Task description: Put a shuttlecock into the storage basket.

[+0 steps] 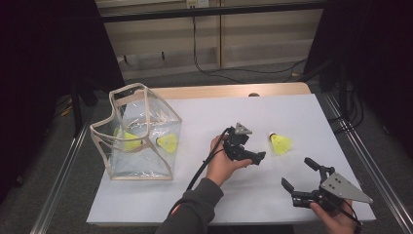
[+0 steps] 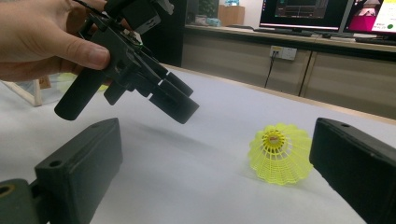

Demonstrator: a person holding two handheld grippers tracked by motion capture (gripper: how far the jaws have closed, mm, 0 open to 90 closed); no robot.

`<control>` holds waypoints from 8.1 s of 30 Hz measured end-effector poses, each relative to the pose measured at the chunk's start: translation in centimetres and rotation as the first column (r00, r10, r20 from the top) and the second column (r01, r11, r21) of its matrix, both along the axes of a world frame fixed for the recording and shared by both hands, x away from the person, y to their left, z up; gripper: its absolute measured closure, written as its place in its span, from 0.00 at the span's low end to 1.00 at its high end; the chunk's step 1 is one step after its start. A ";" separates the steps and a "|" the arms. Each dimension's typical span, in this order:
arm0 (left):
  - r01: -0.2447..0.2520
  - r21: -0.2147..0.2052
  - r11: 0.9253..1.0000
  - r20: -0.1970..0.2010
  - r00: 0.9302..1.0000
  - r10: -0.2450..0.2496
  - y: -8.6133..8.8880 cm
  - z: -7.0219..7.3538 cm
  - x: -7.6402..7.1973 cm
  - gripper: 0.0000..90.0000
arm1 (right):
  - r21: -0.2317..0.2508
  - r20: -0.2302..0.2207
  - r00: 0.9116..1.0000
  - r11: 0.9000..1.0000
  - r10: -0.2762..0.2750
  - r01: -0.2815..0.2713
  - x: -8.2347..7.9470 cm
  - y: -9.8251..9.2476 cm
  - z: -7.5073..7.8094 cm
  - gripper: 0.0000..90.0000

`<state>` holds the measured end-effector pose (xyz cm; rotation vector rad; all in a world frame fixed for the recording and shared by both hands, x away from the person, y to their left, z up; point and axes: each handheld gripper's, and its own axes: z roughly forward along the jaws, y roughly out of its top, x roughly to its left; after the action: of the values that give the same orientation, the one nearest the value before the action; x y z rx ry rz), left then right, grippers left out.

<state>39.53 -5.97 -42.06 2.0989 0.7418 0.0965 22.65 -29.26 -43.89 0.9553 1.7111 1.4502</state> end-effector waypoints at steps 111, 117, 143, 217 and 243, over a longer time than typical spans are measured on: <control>-0.085 -0.077 0.993 0.086 0.992 0.092 -5.2 -3.7 2.2 0.93 | 0.005 0.002 1.000 1.000 -0.001 0.001 -0.1 -0.5 0.0 0.03; -0.075 -0.075 0.994 0.061 0.995 0.080 -4.3 -3.5 1.8 0.99 | 0.003 0.002 1.000 1.000 -0.001 0.001 -0.1 -0.5 0.0 0.03; -0.086 -0.079 0.993 0.017 0.996 0.087 -4.7 -3.6 2.6 0.98 | 0.004 0.003 1.000 1.000 -0.001 0.001 -0.1 -0.5 0.0 0.03; -0.043 -0.081 0.996 -0.120 0.992 0.033 6.7 4.7 1.4 0.99 | -0.003 0.005 1.000 1.000 0.000 0.000 0.0 -0.2 0.0 0.03; -0.065 -0.055 0.996 -0.117 0.991 0.059 8.8 6.4 1.7 0.99 | -0.004 0.006 1.000 1.000 0.000 0.000 0.0 -0.2 0.0 0.03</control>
<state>41.18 2.81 -35.71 2.0393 0.8691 -0.0122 22.66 -29.44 -43.91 0.9482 1.7086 1.4479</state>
